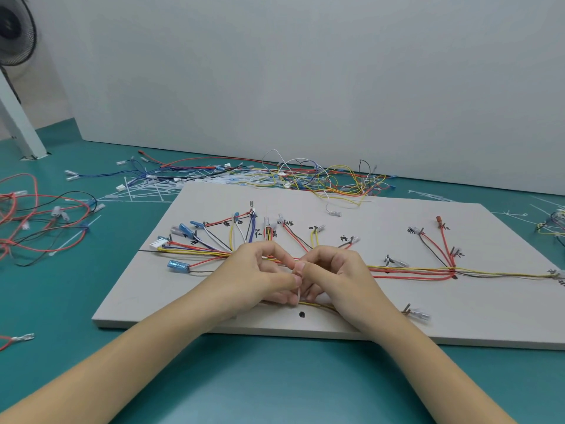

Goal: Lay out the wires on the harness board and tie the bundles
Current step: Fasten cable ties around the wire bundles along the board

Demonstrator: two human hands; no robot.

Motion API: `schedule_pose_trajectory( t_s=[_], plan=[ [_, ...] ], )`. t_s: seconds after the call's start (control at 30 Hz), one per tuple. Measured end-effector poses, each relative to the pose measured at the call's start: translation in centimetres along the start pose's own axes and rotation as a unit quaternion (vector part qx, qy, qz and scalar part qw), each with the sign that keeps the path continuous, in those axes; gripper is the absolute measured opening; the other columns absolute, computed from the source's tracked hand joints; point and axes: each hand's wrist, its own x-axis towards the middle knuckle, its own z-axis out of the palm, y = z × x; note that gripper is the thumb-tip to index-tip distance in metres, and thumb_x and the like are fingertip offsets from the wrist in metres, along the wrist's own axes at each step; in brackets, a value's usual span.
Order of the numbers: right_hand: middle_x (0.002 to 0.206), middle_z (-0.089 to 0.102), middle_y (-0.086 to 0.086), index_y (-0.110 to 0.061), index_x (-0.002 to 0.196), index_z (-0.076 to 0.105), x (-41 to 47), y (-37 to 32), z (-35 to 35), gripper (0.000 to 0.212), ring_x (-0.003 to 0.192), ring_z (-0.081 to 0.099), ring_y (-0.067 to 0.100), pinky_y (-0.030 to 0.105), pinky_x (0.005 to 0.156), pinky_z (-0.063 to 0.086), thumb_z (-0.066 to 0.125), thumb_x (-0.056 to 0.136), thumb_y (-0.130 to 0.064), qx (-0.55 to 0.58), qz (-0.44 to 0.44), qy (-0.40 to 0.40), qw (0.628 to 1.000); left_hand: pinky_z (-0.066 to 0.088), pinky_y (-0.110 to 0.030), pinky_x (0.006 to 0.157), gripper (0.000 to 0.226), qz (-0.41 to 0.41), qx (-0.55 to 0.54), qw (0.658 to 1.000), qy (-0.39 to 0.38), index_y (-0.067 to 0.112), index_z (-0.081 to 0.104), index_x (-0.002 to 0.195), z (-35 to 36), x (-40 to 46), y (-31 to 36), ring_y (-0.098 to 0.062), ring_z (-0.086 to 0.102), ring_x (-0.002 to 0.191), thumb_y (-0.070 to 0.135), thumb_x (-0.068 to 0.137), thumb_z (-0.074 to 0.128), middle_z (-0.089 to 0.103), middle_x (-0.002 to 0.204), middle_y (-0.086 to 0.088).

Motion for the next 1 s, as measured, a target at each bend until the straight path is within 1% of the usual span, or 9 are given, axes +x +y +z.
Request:
schedule_pose_trajectory(
  t_s=[0.07,0.13,0.23,0.33,0.4,0.53,0.67,0.83,1.0],
  plan=[
    [0.064,0.064,0.009,-0.003,0.077,0.064,0.02,0.12,0.04,0.016,0.058,0.058,0.019,0.025,0.054,0.049,0.060,0.092,-0.005,-0.015,-0.012,0.006,1.000,0.057,-0.026,0.062,0.014,0.008,0.024,1.000,0.008,0.004,0.060,0.097,0.00,0.07,-0.16,-0.024,0.072,0.067,0.001,0.084,0.066,0.072,0.067,-0.011],
    [0.065,0.062,0.011,-0.003,0.077,0.065,0.05,0.17,0.02,0.016,0.057,0.056,0.018,0.026,0.054,0.049,0.061,0.092,-0.006,-0.027,-0.018,0.011,0.999,0.056,-0.025,0.060,0.010,0.010,0.030,0.999,0.017,0.006,0.062,0.094,0.03,0.07,-0.25,-0.025,0.073,0.067,0.001,0.085,0.065,0.071,0.065,-0.005],
    [0.060,0.060,0.011,0.000,0.076,0.063,0.11,0.08,0.06,0.016,0.054,0.055,0.019,0.025,0.051,0.048,0.060,0.091,-0.004,-0.030,-0.014,0.014,0.999,0.054,-0.023,0.057,0.004,-0.001,0.023,1.000,0.014,0.006,0.062,0.085,0.13,0.09,-0.18,-0.025,0.072,0.066,0.003,0.087,0.065,0.070,0.066,-0.007],
    [0.053,0.060,0.007,-0.003,0.075,0.061,0.12,-0.13,0.09,0.017,0.046,0.055,0.017,0.022,0.045,0.046,0.058,0.091,-0.002,-0.002,0.006,0.014,1.000,0.052,-0.021,0.055,0.012,-0.005,0.027,1.000,0.006,0.005,0.062,0.077,0.33,0.09,-0.12,-0.022,0.071,0.063,0.008,0.089,0.065,0.069,0.065,-0.006],
    [0.052,0.060,0.006,-0.003,0.076,0.060,0.08,-0.22,0.12,0.016,0.045,0.055,0.017,0.021,0.044,0.046,0.058,0.092,-0.003,-0.001,0.010,0.012,1.000,0.052,-0.020,0.054,0.015,0.001,0.039,0.999,0.003,0.007,0.063,0.075,0.39,0.00,-0.16,-0.020,0.071,0.061,0.010,0.089,0.065,0.068,0.063,-0.004],
    [0.053,0.062,0.006,-0.003,0.079,0.059,-0.02,-0.31,0.21,0.015,0.045,0.054,0.016,0.020,0.045,0.046,0.056,0.094,-0.006,0.000,0.005,0.005,1.000,0.052,-0.019,0.054,0.016,0.003,0.038,0.999,-0.001,0.008,0.063,0.074,0.30,-0.04,-0.23,-0.019,0.071,0.061,0.014,0.089,0.067,0.068,0.063,-0.005],
    [0.053,0.063,0.005,-0.005,0.083,0.056,-0.08,-0.35,0.29,0.015,0.044,0.054,0.016,0.020,0.044,0.045,0.052,0.097,-0.009,-0.002,-0.001,-0.001,1.000,0.052,-0.018,0.053,0.015,0.011,0.028,0.999,-0.011,0.007,0.063,0.076,0.19,0.04,-0.31,-0.017,0.068,0.058,0.014,0.087,0.069,0.068,0.063,-0.007],
    [0.051,0.063,0.006,-0.007,0.086,0.052,-0.04,-0.32,0.34,0.014,0.042,0.054,0.015,0.021,0.043,0.043,0.049,0.099,-0.011,-0.005,-0.004,-0.005,1.000,0.052,-0.017,0.055,0.014,0.021,0.041,0.999,-0.022,0.010,0.065,0.075,0.12,-0.06,-0.35,-0.013,0.066,0.057,0.017,0.084,0.072,0.069,0.061,-0.007],
    [0.052,0.063,0.007,-0.006,0.087,0.051,-0.11,-0.45,0.41,0.013,0.042,0.053,0.017,0.022,0.043,0.043,0.049,0.099,-0.010,-0.004,-0.005,-0.004,1.000,0.052,-0.017,0.056,0.011,0.018,0.039,0.999,-0.022,0.010,0.064,0.077,0.04,0.04,-0.42,-0.014,0.067,0.058,0.012,0.088,0.068,0.069,0.061,-0.008]
  ],
)
